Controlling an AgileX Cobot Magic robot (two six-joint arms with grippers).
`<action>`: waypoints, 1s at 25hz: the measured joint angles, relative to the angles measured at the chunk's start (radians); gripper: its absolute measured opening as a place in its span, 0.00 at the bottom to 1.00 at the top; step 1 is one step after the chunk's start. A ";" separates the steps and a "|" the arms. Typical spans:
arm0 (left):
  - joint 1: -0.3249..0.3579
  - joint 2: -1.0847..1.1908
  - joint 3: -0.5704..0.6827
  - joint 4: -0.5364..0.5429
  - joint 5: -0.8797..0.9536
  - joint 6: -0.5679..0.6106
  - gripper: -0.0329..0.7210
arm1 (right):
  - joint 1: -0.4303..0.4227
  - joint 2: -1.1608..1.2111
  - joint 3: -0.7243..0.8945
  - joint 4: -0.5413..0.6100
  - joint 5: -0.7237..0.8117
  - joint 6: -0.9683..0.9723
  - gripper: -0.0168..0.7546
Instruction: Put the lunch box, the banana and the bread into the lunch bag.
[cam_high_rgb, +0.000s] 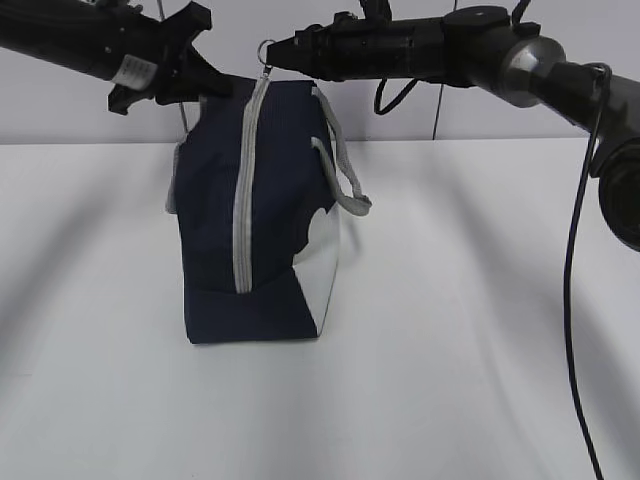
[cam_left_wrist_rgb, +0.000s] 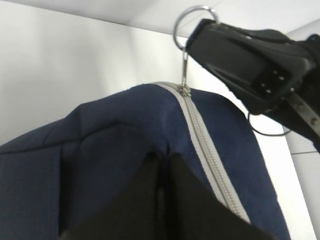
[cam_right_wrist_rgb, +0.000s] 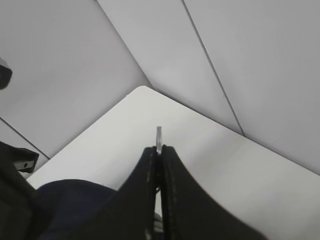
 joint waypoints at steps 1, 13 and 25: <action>0.000 -0.014 0.000 0.003 0.011 0.016 0.07 | 0.000 0.000 0.000 0.006 0.001 0.000 0.00; -0.001 -0.098 0.000 0.085 0.161 0.173 0.07 | -0.024 0.002 -0.051 0.045 0.113 0.035 0.00; -0.053 -0.099 -0.055 0.130 0.219 0.313 0.07 | -0.034 0.019 -0.081 0.026 0.147 0.041 0.00</action>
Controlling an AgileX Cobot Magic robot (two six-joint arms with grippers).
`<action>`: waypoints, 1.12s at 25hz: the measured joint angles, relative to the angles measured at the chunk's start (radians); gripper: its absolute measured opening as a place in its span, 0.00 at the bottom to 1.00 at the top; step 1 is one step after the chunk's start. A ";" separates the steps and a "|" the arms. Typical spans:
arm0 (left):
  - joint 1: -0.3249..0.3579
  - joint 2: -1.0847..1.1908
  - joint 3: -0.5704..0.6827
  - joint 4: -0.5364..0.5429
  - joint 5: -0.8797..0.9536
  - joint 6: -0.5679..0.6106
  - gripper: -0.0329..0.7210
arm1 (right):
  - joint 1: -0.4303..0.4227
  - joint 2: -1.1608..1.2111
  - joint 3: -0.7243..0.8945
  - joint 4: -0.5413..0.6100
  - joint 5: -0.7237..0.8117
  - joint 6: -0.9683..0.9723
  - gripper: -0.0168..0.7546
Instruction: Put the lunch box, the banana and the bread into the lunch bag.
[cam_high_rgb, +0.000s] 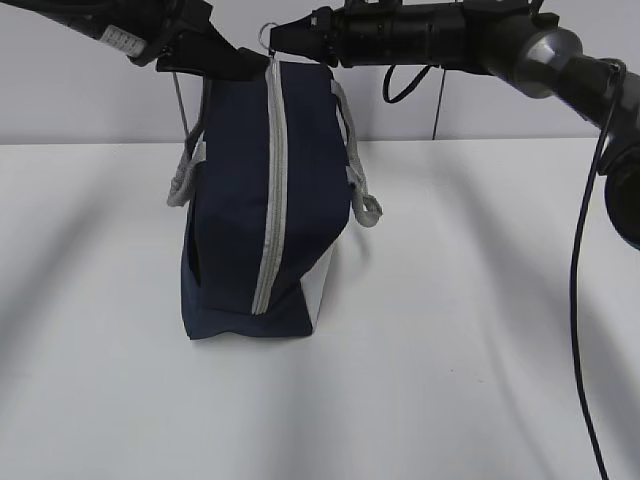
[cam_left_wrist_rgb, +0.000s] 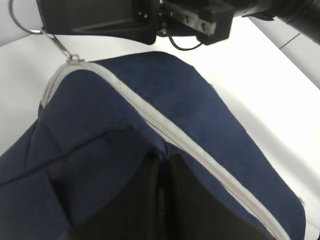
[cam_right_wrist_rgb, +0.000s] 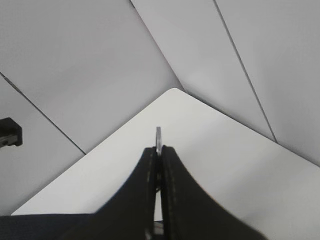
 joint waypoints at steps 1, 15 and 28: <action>0.000 0.000 -0.001 0.004 0.000 0.003 0.07 | 0.000 0.007 0.000 0.000 -0.004 0.000 0.00; 0.000 0.000 -0.004 0.025 0.007 0.032 0.07 | 0.000 0.084 -0.001 0.004 -0.050 0.004 0.00; 0.000 0.002 -0.004 0.036 0.014 0.035 0.07 | 0.000 0.097 -0.039 -0.087 -0.051 0.009 0.01</action>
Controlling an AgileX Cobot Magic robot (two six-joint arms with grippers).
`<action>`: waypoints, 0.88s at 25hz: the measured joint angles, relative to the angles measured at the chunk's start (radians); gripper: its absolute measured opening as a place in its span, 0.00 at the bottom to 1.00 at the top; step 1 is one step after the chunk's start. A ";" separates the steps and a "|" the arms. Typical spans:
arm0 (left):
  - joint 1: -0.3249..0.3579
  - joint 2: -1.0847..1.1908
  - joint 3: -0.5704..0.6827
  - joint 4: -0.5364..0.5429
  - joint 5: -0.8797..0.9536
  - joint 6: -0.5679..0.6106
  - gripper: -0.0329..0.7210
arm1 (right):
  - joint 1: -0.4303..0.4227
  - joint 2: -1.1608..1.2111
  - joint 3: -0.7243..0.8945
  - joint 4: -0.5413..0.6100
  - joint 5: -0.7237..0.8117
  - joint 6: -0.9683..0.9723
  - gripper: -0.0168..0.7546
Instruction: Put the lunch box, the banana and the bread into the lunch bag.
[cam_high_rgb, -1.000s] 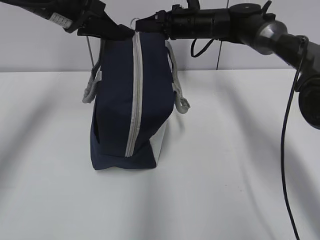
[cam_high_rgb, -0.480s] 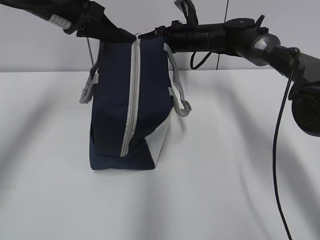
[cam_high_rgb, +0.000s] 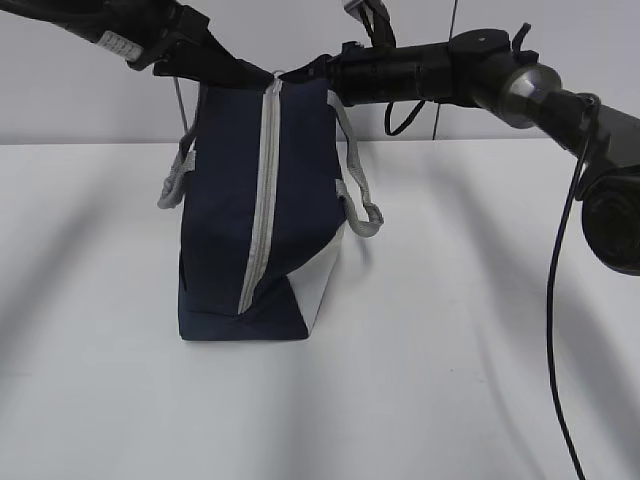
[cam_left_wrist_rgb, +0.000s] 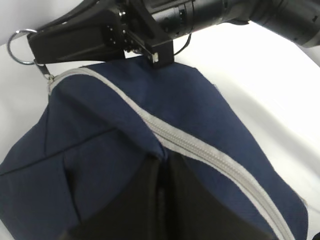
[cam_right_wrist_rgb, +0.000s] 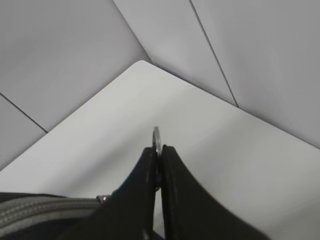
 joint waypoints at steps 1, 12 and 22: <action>0.000 0.000 0.000 0.000 0.000 -0.005 0.07 | 0.000 0.001 -0.012 -0.011 0.001 0.000 0.02; 0.046 -0.011 -0.001 0.079 -0.031 -0.197 0.59 | -0.006 -0.107 -0.042 -0.471 -0.036 0.172 0.55; 0.060 -0.149 -0.001 0.399 0.001 -0.504 0.66 | 0.057 -0.388 0.108 -1.066 0.024 0.562 0.56</action>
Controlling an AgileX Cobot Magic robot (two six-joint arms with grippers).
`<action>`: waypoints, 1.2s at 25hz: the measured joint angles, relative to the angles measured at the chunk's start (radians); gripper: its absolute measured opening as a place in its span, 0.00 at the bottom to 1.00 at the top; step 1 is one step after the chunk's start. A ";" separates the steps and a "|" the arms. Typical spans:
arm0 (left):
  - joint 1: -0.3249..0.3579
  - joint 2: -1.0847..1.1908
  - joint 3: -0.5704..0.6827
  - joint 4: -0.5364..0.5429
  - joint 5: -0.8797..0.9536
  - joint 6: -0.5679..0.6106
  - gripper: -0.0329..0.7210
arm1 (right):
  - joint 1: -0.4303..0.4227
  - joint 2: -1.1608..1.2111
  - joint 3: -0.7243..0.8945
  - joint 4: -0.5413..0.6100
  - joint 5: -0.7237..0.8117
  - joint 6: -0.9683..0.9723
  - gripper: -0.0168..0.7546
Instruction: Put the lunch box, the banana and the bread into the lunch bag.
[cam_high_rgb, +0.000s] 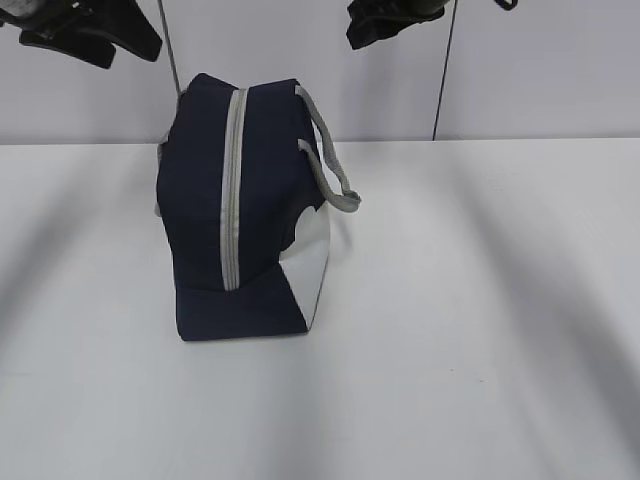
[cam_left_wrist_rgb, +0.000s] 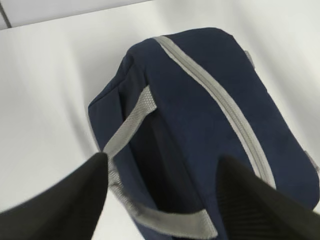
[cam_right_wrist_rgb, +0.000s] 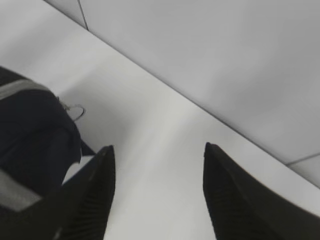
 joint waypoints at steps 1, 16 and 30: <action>0.000 -0.017 0.000 0.021 0.013 -0.023 0.66 | 0.018 -0.035 0.033 -0.058 0.014 0.035 0.56; 0.000 -0.319 0.015 0.157 0.220 -0.142 0.63 | 0.150 -0.381 0.219 -0.239 0.271 0.269 0.56; 0.000 -0.835 0.591 0.223 0.172 -0.156 0.62 | 0.150 -0.641 0.521 -0.241 0.262 0.315 0.56</action>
